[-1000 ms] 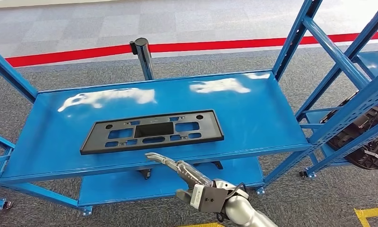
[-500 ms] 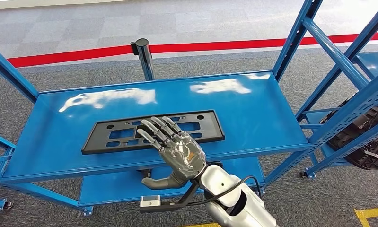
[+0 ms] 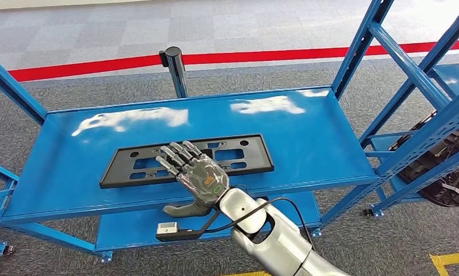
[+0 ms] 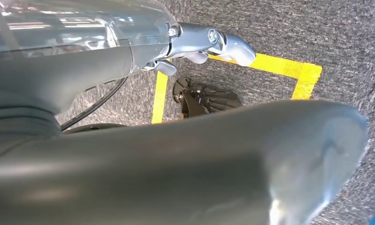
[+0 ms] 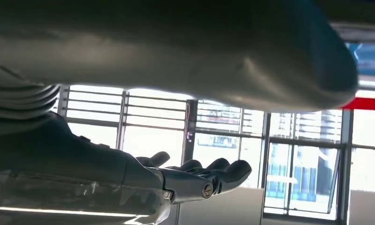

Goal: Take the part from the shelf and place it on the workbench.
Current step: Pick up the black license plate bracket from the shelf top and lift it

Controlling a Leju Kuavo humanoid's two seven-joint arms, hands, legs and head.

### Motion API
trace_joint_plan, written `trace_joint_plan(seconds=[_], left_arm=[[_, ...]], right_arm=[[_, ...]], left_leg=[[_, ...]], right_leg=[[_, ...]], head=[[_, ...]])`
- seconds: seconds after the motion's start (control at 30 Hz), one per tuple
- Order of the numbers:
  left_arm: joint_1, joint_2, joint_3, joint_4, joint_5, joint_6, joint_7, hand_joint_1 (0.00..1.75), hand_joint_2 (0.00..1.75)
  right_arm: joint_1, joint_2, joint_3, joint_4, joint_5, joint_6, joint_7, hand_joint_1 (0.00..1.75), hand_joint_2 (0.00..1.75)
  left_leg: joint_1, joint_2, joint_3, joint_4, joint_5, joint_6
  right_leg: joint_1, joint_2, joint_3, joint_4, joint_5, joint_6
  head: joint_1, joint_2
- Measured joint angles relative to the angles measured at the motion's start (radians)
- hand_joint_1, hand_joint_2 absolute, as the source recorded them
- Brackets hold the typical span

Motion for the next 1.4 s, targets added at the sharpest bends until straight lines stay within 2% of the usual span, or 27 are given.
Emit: trace_joint_plan(seconds=[0.23,0.37,0.6,0.97,1.0,1.03,1.1,1.13,1.17,1.4], left_arm=[[-0.001,0.000,-0.020,0.000,-0.021,-0.007,0.002,0.00,0.00],[-0.001,0.000,-0.029,0.000,-0.028,-0.008,0.004,0.00,0.00],[-0.001,0.001,-0.036,0.000,-0.035,-0.008,0.005,0.00,0.00],[-0.001,0.003,-0.040,0.000,-0.041,-0.004,0.000,0.00,0.00],[-0.001,0.003,-0.040,0.000,-0.041,-0.003,0.000,0.00,0.00],[-0.001,0.003,-0.040,0.000,-0.041,-0.002,0.000,0.00,0.00],[-0.001,0.003,-0.041,0.000,-0.041,0.000,-0.001,0.00,0.00],[-0.001,0.003,-0.041,0.000,-0.041,0.002,-0.002,0.00,0.00],[-0.001,0.003,-0.041,0.000,-0.041,0.002,-0.002,0.00,0.00],[-0.001,0.003,-0.041,0.000,-0.041,0.004,-0.009,0.00,0.00]], right_arm=[[-0.061,0.052,0.000,0.219,-0.019,-0.010,0.006,0.00,0.00],[-0.102,0.080,-0.013,0.344,-0.017,-0.028,0.019,0.00,1.75],[-0.129,0.101,-0.040,0.461,0.016,-0.060,0.047,0.00,1.75],[-0.134,0.102,-0.049,0.504,0.076,-0.123,0.143,0.01,1.75],[-0.134,0.102,-0.049,0.504,0.076,-0.126,0.147,0.17,1.75],[-0.134,0.101,-0.050,0.504,0.076,-0.127,0.149,0.52,1.75],[-0.132,0.101,-0.056,0.504,0.076,-0.126,0.148,1.38,1.75],[-0.129,0.101,-0.061,0.504,0.077,-0.125,0.146,1.66,1.75],[-0.126,0.101,-0.067,0.504,0.077,-0.124,0.143,1.75,1.75],[-0.101,0.098,-0.099,0.500,0.078,-0.126,0.125,1.75,1.75]], left_leg=[[0.000,0.000,0.000,0.000,0.000,0.000],[0.000,0.000,0.000,0.000,0.000,0.000],[0.000,0.000,0.000,0.000,0.000,0.000],[0.000,0.000,0.000,0.000,0.000,0.000],[0.000,0.000,0.001,0.000,0.000,0.000],[0.000,0.000,0.001,0.000,0.000,0.000],[0.000,0.000,0.001,0.000,0.000,0.000],[0.000,0.000,0.001,0.000,0.000,0.000],[0.000,0.000,0.001,0.000,0.000,0.000],[0.000,0.000,0.001,0.000,0.000,0.000]], right_leg=[[0.000,0.000,0.000,0.000,0.000,0.000],[0.000,0.000,0.000,0.000,0.000,0.000],[0.000,0.000,0.000,0.000,0.000,0.000],[0.000,0.000,0.000,-0.001,0.000,0.000],[0.000,0.000,0.000,-0.001,0.000,0.000],[0.000,0.000,0.001,-0.001,0.000,0.000],[0.000,0.000,0.001,-0.001,0.000,0.000],[0.000,0.000,0.001,-0.001,0.000,0.000],[0.000,0.000,0.001,-0.001,0.000,0.000],[0.000,0.000,0.001,-0.001,0.000,0.000]], head=[[0.000,0.000],[0.000,0.000],[0.000,0.000],[0.000,0.000],[0.000,0.000],[0.000,0.000],[0.000,0.000],[0.000,0.000],[0.000,0.000],[0.000,0.000]])
